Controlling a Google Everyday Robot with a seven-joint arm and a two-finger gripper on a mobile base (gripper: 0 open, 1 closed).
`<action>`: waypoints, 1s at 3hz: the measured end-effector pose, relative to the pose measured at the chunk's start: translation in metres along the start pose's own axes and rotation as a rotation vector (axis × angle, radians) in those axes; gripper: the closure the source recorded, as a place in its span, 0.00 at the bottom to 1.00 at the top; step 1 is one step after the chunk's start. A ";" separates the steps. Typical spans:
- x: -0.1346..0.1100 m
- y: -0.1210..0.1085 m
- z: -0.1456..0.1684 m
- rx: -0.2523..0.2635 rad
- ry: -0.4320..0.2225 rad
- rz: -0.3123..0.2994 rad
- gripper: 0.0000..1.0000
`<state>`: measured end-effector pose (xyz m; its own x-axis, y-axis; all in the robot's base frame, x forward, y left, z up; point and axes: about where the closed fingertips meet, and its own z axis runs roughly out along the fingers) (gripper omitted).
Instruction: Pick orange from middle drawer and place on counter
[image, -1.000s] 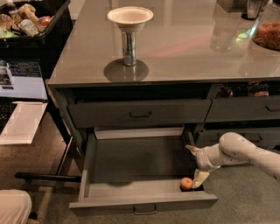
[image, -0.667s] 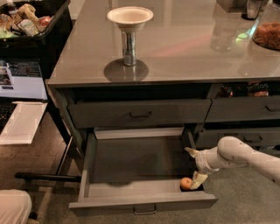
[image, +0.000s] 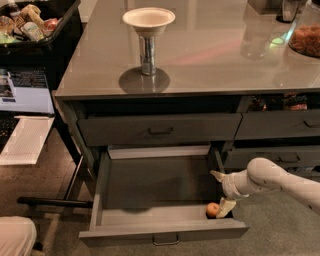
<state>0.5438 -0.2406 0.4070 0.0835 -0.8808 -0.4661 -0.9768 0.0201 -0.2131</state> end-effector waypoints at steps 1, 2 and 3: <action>0.001 0.004 0.003 -0.011 0.000 0.005 0.09; 0.000 0.010 0.014 -0.033 -0.004 0.013 0.14; 0.000 0.015 0.022 -0.055 -0.005 0.018 0.15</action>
Offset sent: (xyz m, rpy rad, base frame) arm -0.0098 0.0109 -0.0216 0.0047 0.0574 0.0052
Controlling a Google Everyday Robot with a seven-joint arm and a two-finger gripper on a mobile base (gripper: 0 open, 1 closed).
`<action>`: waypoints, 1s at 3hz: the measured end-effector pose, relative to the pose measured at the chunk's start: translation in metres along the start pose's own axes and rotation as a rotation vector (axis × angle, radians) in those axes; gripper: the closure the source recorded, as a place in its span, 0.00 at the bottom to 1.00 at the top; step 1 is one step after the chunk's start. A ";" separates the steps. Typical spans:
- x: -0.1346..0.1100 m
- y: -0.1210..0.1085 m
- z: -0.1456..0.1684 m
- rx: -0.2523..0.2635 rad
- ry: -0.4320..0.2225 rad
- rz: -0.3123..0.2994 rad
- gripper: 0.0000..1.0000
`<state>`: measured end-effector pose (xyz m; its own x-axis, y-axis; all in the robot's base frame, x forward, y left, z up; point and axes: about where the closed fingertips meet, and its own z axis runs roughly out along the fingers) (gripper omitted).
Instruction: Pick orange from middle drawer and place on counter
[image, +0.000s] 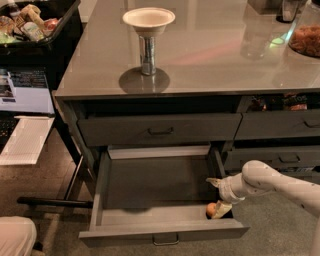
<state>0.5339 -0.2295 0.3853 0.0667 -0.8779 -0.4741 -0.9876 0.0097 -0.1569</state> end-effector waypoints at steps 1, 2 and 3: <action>0.001 0.004 0.005 -0.013 0.001 0.005 0.20; 0.003 0.007 0.007 -0.027 0.008 0.008 0.39; 0.004 0.008 0.007 -0.038 0.021 0.007 0.62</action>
Offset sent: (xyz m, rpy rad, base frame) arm -0.0076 -0.0039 -0.0114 -0.0234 0.0423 0.0030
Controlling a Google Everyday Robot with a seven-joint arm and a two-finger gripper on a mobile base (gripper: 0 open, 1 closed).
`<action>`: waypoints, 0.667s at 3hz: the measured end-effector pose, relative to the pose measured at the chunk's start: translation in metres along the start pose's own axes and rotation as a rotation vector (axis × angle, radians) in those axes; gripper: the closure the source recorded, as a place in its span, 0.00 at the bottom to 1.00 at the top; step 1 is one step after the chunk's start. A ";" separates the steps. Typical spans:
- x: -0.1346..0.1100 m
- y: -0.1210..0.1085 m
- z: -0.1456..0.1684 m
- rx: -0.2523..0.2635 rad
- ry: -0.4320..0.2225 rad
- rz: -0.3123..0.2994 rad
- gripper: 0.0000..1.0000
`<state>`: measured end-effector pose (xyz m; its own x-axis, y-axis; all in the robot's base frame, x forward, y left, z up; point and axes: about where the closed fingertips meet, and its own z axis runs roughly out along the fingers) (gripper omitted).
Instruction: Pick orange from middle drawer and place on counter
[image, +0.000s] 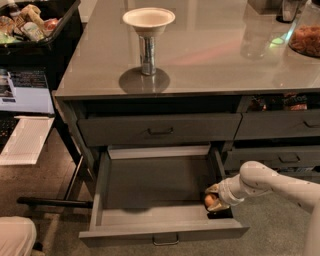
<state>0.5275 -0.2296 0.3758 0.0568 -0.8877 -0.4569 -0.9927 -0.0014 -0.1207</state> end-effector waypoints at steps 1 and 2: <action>0.000 0.000 0.000 -0.009 0.007 0.000 0.86; -0.009 -0.005 -0.009 -0.004 0.005 -0.005 1.00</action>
Offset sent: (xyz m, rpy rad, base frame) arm 0.0107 0.0053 0.0329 -0.0087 -0.0144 0.0041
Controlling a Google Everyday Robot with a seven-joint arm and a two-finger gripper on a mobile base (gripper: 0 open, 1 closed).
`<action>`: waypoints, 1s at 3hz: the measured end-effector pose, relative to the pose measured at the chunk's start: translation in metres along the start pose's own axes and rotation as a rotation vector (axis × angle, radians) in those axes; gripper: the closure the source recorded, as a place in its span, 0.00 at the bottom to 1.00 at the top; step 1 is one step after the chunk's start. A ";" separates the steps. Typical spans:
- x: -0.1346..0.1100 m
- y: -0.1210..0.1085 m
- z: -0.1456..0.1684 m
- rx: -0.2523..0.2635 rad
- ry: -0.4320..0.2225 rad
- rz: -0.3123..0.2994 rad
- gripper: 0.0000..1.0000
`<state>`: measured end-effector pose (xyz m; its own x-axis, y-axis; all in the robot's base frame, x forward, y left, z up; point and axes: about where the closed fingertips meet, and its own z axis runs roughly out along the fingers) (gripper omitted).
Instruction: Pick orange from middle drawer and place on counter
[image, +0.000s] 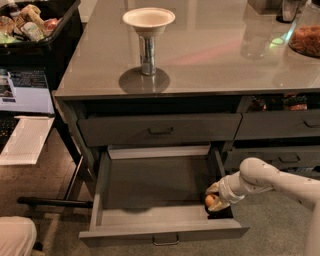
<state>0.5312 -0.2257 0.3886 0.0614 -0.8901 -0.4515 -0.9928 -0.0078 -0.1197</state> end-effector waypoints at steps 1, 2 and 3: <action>-0.037 -0.007 -0.038 0.041 -0.022 -0.041 1.00; -0.094 -0.017 -0.105 0.105 -0.052 -0.147 1.00; -0.153 -0.036 -0.186 0.210 -0.064 -0.252 1.00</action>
Offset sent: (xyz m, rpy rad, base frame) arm 0.0051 0.0613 0.2646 0.0653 -0.3261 0.1818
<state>0.5380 -0.1737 0.6268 0.3155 -0.8417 -0.4382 -0.9031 -0.1246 -0.4110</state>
